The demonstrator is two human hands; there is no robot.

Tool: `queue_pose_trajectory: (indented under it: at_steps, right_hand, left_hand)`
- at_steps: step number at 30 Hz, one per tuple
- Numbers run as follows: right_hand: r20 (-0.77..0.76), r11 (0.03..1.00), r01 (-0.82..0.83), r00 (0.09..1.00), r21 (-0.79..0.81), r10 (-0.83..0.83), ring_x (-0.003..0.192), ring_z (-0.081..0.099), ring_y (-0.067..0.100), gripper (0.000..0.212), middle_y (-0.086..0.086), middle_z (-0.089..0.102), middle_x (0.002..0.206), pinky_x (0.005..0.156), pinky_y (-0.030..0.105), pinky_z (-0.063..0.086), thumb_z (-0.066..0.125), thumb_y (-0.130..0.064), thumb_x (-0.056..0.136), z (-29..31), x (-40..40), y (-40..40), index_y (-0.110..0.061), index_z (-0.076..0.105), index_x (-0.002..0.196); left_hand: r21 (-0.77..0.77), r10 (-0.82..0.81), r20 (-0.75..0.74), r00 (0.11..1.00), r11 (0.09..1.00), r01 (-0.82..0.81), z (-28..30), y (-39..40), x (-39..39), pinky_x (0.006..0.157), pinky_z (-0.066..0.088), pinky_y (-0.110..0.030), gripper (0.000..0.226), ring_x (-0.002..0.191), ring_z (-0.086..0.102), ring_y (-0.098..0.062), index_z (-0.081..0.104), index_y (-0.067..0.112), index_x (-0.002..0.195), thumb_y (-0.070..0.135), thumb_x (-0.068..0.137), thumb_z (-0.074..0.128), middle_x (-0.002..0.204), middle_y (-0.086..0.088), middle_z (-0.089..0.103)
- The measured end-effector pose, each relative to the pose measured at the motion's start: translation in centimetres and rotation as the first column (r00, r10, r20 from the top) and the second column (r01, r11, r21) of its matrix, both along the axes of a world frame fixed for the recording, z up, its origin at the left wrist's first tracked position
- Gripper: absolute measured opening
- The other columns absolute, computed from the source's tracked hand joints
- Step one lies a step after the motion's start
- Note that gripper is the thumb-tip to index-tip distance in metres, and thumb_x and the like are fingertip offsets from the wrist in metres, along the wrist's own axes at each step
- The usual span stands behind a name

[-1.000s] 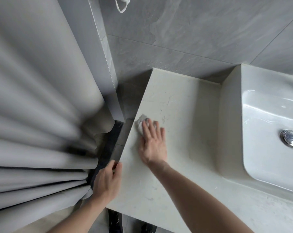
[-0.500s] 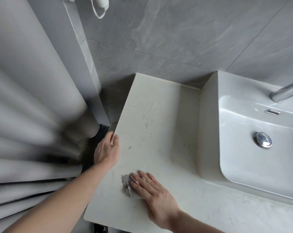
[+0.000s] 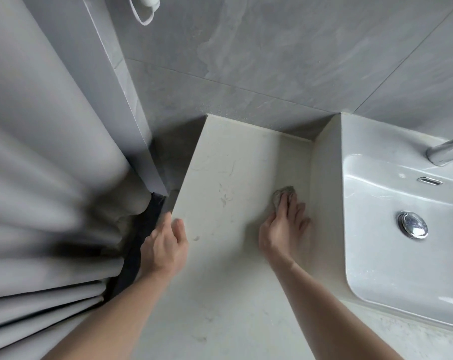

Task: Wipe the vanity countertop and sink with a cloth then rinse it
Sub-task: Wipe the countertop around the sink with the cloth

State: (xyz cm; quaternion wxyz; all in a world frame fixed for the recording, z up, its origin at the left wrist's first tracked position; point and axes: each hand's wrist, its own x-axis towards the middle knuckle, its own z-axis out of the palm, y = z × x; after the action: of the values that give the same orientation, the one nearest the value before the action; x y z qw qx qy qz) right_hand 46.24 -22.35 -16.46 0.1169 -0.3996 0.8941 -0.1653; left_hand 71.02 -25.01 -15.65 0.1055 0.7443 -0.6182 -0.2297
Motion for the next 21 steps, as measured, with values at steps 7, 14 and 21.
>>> queue_pose_trajectory:
  at_steps: [7, 14, 21]
  right_hand:
    - [0.043, 0.895, -0.445, 0.894, -0.026, 0.446, 0.158, 0.015, 0.035, 0.071, 0.005, 0.019, 0.171, 0.127, 0.052, 0.009, 0.038, -0.025, 0.091, 0.6, 7.9, -5.0, -0.019, 0.030, 0.161]
    - [0.199, 0.757, -0.618, 0.731, -0.212, 0.653, 0.158, 0.017, 0.028, 0.066, 0.004, 0.031, 0.167, 0.129, 0.040, 0.005, 0.046, -0.021, 0.089, 1.2, 10.8, -6.6, -0.016, 0.043, 0.155]
    - [0.114, 0.917, -0.191, 0.963, -0.349, 0.244, 0.150, 0.032, 0.030, 0.045, 0.007, 0.047, 0.157, 0.128, 0.043, 0.019, 0.043, -0.001, 0.101, 1.5, -0.1, -6.5, -0.016, 0.056, 0.141]
  left_hand:
    - [0.002, -0.030, 0.029, 0.999, 1.000, 0.030, -0.2, 0.1, 0.1, 0.079, 0.050, -0.044, 0.043, 0.099, 0.066, -0.041, 0.048, 0.023, 0.132, 0.045, 0.102, 0.027, 0.117, -0.012, 0.072]
    - [-0.019, -0.036, 0.013, 0.999, 0.999, 0.036, 0.4, 0.1, 0.1, 0.076, 0.049, -0.043, 0.036, 0.097, 0.067, -0.040, 0.047, 0.026, 0.131, 0.041, 0.103, 0.030, 0.115, -0.011, 0.072]
    - [0.004, -0.031, 0.035, 0.999, 1.000, 0.031, 0.3, 0.0, 0.0, 0.081, 0.049, -0.043, 0.047, 0.103, 0.066, -0.038, 0.046, 0.020, 0.140, 0.043, 0.104, 0.027, 0.118, -0.009, 0.072]
